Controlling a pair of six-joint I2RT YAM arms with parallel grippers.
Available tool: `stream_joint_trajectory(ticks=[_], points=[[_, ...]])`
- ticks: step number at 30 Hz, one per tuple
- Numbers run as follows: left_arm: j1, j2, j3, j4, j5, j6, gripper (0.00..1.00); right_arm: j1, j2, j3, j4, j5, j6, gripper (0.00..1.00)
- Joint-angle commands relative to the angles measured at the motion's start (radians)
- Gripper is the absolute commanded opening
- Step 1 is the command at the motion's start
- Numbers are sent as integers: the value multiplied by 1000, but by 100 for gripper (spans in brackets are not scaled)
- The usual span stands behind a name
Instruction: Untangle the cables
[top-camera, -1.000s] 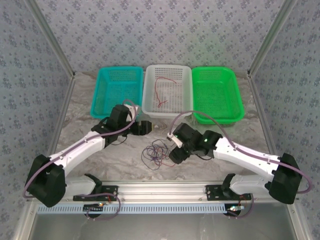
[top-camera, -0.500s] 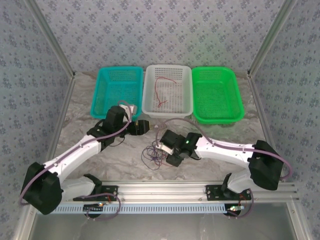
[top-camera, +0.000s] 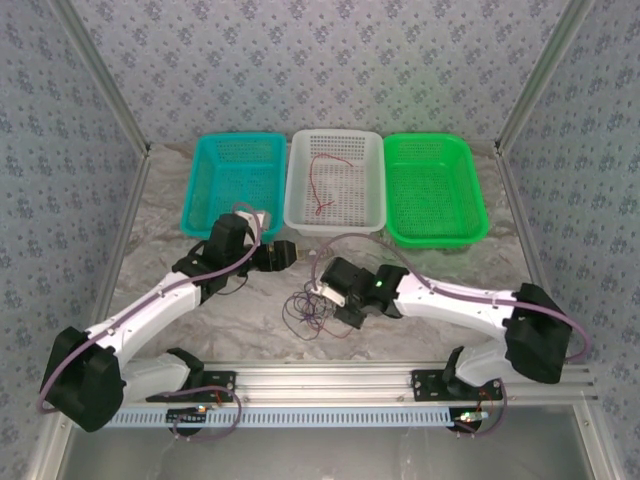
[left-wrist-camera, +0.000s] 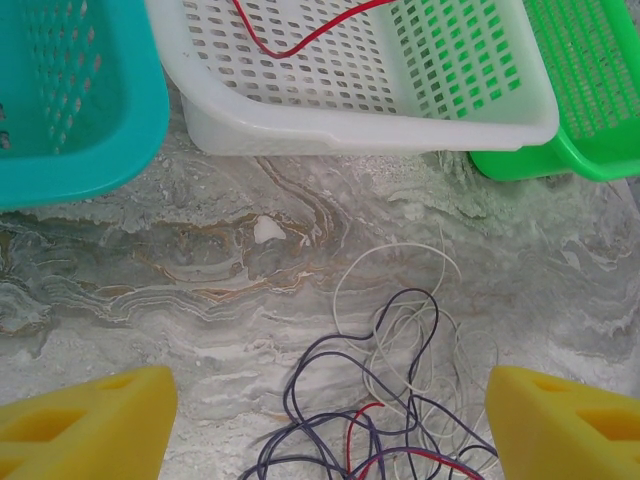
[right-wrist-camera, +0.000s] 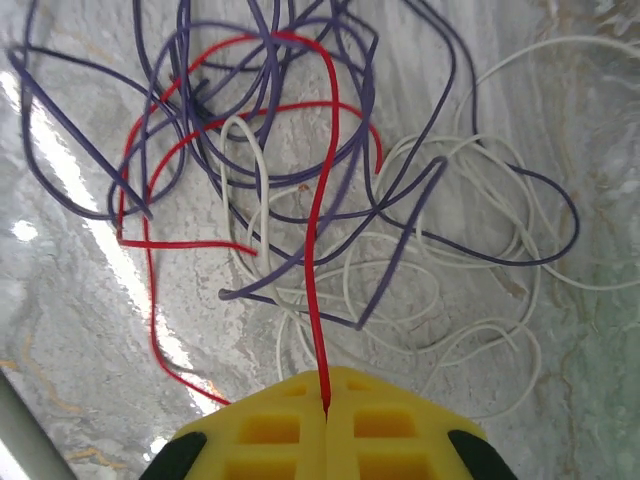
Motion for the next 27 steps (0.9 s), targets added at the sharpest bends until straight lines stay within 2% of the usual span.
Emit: stream_joint_trajectory(ticks=[1,9,14,21,27], points=[[8,-10,1,2,-3,-6,81,-19,-111,29,-36,-38,41,0],[5,-12,10,66,54,1,81,-105,-327,93,-22,-97,78,1],[-45,-15,41,104,84,58,80,-178,-412,108,60,-176,97,2],[-131,8,79,200,127,128,80,-224,-413,134,138,-278,102,2],[-143,25,91,261,130,121,79,-224,-403,147,148,-253,106,2]])
